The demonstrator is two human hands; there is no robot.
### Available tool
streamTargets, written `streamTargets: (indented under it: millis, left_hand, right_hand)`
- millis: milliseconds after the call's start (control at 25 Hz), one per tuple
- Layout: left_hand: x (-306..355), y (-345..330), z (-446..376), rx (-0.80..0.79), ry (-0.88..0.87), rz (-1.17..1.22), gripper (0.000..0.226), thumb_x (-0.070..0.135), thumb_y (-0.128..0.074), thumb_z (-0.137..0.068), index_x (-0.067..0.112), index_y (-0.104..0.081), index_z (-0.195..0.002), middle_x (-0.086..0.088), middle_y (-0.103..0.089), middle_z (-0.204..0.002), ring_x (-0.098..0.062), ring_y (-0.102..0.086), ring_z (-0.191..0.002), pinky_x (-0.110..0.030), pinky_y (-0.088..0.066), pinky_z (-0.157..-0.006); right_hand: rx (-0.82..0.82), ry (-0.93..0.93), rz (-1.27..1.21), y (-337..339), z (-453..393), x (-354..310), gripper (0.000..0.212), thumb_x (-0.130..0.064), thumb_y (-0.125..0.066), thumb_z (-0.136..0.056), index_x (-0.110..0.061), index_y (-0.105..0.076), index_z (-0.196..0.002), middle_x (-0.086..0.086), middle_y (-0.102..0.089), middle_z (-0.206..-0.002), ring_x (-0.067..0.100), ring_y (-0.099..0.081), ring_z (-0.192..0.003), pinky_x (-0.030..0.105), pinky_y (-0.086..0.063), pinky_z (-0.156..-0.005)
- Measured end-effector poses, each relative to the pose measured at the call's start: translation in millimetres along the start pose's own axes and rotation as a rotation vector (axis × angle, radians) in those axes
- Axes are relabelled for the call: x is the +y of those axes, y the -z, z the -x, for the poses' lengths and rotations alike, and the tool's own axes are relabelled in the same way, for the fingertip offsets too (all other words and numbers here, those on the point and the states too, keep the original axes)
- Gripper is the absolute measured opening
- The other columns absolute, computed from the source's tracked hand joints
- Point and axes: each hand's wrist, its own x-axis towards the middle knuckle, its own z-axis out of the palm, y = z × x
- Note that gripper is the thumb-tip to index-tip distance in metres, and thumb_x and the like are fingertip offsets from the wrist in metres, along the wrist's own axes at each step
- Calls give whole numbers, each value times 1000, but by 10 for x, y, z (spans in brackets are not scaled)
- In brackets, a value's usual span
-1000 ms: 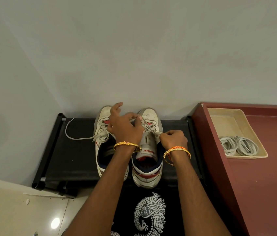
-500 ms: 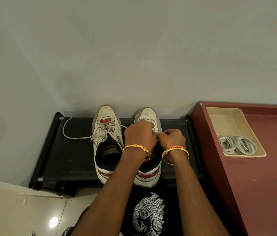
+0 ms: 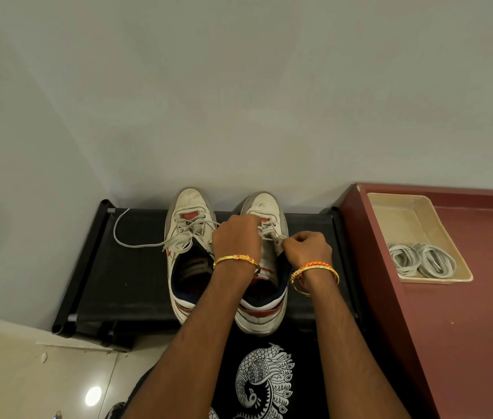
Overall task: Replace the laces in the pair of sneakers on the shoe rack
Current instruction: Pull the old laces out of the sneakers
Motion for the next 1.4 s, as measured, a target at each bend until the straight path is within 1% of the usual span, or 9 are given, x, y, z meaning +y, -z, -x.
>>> streamTargets:
  millis: [120, 280, 440, 520, 680, 800, 880, 1200, 1400]
  left_hand:
    - [-56, -1, -2, 25, -4, 13, 19, 22, -53, -93, 19, -68, -105, -5, -67, -105, -25, -61, -100, -31, -41, -72]
    - [-125, 136, 38, 183, 22, 94, 26, 22, -54, -88, 17, -58, -113, -3, -50, -120, -22, -39, -116, -37, -30, -94]
    - [-323, 455, 38, 644, 359, 493, 20, 9, -51, -86, 12, -54, -105, -9, -44, -118, -24, -42, -113, -40, -27, -94]
    - [-404, 493, 69, 726, 502, 553, 35, 10, -53, -83, 12, -49, -117, -10, -43, -127, -26, -39, -122, -42, -25, -98]
    - [-331, 356, 205, 376, 342, 425, 63, 27, -65, -76, 15, -37, -132, -9, -34, -136, -27, -29, -131, -47, -22, -107]
    - [-216, 159, 270, -1, 120, 372, 42, 33, -61, -78, 13, -53, -114, -6, -47, -118, -25, -46, -114, -39, -40, -98]
    - [-167, 42, 280, -99, 68, 282, 29, 28, -57, -82, 9, -58, -103, -9, -55, -109, -26, -54, -101, -37, -47, -86]
    - [-91, -101, 138, -129, 150, 240, 26, 19, -47, -96, 1, -61, -109, -18, -62, -113, -31, -57, -106, -35, -46, -83]
    - [-98, -136, 133, -161, 171, 330, 26, 14, -45, -97, -1, -57, -114, -19, -60, -116, -33, -56, -109, -34, -44, -87]
  right_hand:
    - [2, -4, -5, -5, -3, 6, 19, -17, -61, -85, -6, -70, -97, 12, -68, -102, 19, -57, -80, 27, -45, -68]
    - [12, 0, -6, -10, -19, 14, 15, -18, -61, -84, -8, -70, -91, 12, -69, -97, 19, -59, -78, 28, -47, -66]
    - [19, 13, 12, -5, -14, 3, 15, -18, -60, -84, -9, -70, -91, 10, -68, -95, 21, -59, -80, 29, -48, -69]
    - [49, 79, 66, -34, -4, -17, 11, -16, -60, -83, -11, -68, -90, 9, -68, -94, 22, -61, -84, 29, -48, -71]
    - [71, 439, 309, -178, -39, -111, 24, -14, -61, -85, -14, -67, -108, 8, -62, -111, 24, -52, -106, 36, -49, -86]
    - [-10, 579, 738, -276, -115, -177, 29, -23, -55, -92, -19, -63, -120, 11, -54, -123, 30, -41, -118, 40, -42, -94]
    - [-22, 557, 853, -321, -142, -186, 30, -26, -52, -93, -20, -63, -121, 12, -51, -127, 31, -39, -121, 40, -40, -95]
    - [122, 505, 671, -354, -145, -130, 26, -30, -58, -89, -15, -69, -107, 8, -47, -121, 27, -44, -113, 42, -42, -94]
    - [358, 231, 172, -157, -247, -93, 13, -20, -60, -85, -9, -67, -83, 11, -57, -109, 28, -56, -93, 30, -43, -74]
